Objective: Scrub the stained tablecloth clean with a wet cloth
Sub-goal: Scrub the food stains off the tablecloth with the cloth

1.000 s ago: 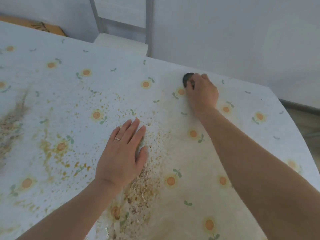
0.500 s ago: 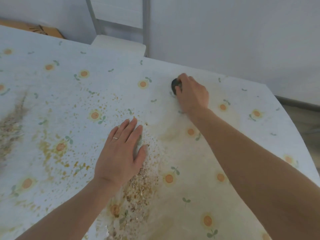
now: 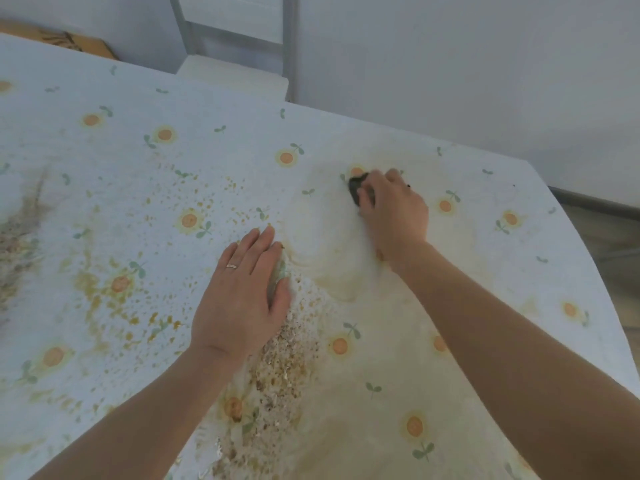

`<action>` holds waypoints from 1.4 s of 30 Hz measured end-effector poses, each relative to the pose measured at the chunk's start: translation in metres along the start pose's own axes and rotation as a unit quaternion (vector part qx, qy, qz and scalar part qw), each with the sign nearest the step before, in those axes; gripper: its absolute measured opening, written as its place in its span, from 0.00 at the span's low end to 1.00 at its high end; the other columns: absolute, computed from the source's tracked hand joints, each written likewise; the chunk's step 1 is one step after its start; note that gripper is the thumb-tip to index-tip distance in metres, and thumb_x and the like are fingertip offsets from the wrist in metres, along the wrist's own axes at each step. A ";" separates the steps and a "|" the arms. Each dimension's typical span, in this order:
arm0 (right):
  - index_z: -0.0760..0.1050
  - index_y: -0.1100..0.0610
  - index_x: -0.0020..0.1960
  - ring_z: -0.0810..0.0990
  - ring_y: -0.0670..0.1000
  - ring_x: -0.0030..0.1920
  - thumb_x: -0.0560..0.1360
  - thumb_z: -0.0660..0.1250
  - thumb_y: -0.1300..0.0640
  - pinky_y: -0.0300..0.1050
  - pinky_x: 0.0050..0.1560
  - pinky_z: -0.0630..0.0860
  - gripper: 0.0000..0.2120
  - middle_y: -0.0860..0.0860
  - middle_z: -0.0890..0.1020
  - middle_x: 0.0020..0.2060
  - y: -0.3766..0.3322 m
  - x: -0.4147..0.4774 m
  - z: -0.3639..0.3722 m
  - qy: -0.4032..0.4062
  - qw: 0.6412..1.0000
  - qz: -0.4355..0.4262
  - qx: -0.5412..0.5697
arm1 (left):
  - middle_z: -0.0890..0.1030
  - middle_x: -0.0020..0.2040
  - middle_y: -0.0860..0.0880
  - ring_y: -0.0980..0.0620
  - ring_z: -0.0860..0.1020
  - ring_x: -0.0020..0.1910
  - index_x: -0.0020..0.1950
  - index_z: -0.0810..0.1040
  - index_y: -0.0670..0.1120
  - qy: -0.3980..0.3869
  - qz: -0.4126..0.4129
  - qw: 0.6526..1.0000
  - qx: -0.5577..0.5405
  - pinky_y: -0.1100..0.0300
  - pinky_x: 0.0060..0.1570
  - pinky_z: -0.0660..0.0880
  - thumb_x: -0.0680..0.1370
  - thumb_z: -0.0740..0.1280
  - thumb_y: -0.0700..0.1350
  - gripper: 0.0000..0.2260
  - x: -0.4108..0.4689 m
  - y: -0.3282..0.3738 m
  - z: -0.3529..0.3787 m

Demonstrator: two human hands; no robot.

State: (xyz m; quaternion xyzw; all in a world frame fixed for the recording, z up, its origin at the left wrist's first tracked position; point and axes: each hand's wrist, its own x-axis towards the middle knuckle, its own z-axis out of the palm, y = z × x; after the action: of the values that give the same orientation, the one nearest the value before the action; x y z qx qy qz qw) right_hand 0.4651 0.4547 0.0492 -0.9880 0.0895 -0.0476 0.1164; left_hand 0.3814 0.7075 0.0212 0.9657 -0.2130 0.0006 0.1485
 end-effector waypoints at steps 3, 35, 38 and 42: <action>0.74 0.53 0.58 0.79 0.60 0.45 0.83 0.57 0.47 0.47 0.40 0.68 0.12 0.52 0.74 0.54 -0.038 0.004 0.010 -0.009 1.000 -0.005 0.015 | 0.67 0.80 0.43 0.46 0.62 0.81 0.75 0.72 0.39 0.004 0.001 1.000 0.001 0.45 0.80 0.60 0.84 0.54 0.53 0.25 -0.001 0.001 0.000; 0.75 0.51 0.58 0.79 0.61 0.44 0.82 0.59 0.46 0.48 0.41 0.71 0.11 0.53 0.73 0.55 0.013 -0.062 -0.008 0.015 0.997 0.072 0.019 | 0.68 0.79 0.42 0.43 0.63 0.80 0.75 0.71 0.38 0.007 -0.016 0.999 -0.029 0.45 0.81 0.57 0.84 0.52 0.45 0.22 0.003 0.002 -0.001; 0.75 0.52 0.59 0.78 0.60 0.46 0.83 0.59 0.47 0.47 0.41 0.66 0.12 0.53 0.73 0.56 -0.018 -0.023 0.004 0.019 0.995 0.091 0.030 | 0.68 0.79 0.42 0.43 0.63 0.80 0.75 0.70 0.39 0.001 -0.017 0.999 -0.039 0.48 0.81 0.55 0.84 0.50 0.46 0.23 0.004 0.003 -0.003; 0.74 0.50 0.59 0.77 0.56 0.40 0.83 0.58 0.46 0.49 0.38 0.72 0.12 0.51 0.72 0.55 -0.077 -0.065 0.020 -0.017 0.999 -0.028 0.028 | 0.74 0.74 0.46 0.47 0.71 0.73 0.72 0.72 0.43 0.030 -0.073 0.988 -0.135 0.47 0.74 0.68 0.85 0.52 0.45 0.18 0.003 0.005 -0.010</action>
State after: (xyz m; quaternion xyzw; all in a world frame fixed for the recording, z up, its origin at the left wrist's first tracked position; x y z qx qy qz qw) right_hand 0.4160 0.5451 0.0435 -0.9871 0.0588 -0.0368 0.1443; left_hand 0.3824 0.7048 0.0329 0.9491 -0.1358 -0.0102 0.2839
